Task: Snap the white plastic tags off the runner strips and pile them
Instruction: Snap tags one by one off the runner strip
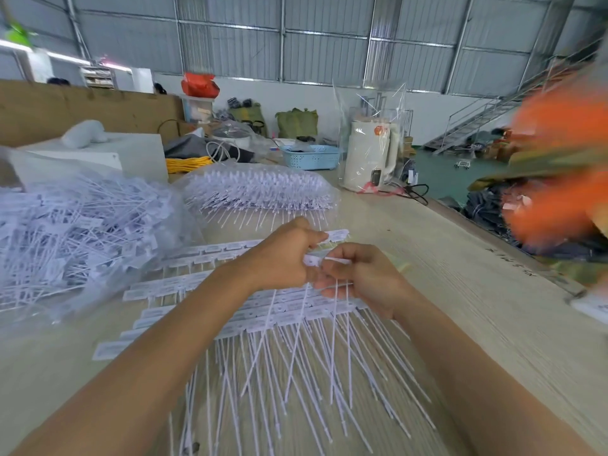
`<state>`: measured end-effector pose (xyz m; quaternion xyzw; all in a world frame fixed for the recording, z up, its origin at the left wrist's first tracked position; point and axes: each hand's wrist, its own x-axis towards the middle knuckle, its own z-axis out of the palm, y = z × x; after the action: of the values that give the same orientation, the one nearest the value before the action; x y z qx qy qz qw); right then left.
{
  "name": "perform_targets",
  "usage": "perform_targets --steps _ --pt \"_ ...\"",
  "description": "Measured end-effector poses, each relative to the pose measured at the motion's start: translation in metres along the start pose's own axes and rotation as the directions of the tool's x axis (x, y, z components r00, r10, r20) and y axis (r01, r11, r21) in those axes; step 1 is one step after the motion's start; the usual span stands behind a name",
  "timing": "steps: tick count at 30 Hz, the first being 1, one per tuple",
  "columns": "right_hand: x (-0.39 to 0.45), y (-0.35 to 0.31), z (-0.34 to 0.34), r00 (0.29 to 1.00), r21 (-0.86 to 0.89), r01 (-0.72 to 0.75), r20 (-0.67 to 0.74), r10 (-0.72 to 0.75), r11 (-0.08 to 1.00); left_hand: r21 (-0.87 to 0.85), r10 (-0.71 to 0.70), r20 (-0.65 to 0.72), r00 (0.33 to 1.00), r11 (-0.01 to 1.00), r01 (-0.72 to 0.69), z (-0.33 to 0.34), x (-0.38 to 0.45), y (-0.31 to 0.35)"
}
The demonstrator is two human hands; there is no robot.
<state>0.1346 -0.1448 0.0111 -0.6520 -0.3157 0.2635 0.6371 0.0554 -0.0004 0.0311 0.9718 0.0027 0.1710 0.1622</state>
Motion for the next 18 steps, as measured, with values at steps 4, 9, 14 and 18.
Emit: perform_targets --steps 4,9,14,18 --pt "0.0017 0.0018 -0.0017 0.99 -0.025 0.115 -0.083 -0.117 0.993 -0.037 -0.039 0.014 0.999 0.999 0.039 -0.0048 -0.004 -0.0012" --pt "0.0071 0.0043 -0.0067 0.978 0.029 0.167 -0.128 -0.162 0.986 -0.167 -0.21 0.004 0.978 0.964 0.208 -0.0086 -0.0019 -0.0048" --pt "0.0075 0.0089 -0.0071 0.988 -0.089 0.147 -0.036 -0.15 0.985 -0.455 -0.23 0.092 0.969 0.856 0.246 -0.0101 -0.0037 -0.0057" --pt "0.004 0.0074 -0.0052 0.983 -0.134 0.181 -0.007 -0.183 0.974 -0.453 -0.307 0.129 0.943 0.828 0.331 -0.0083 -0.0029 -0.0088"
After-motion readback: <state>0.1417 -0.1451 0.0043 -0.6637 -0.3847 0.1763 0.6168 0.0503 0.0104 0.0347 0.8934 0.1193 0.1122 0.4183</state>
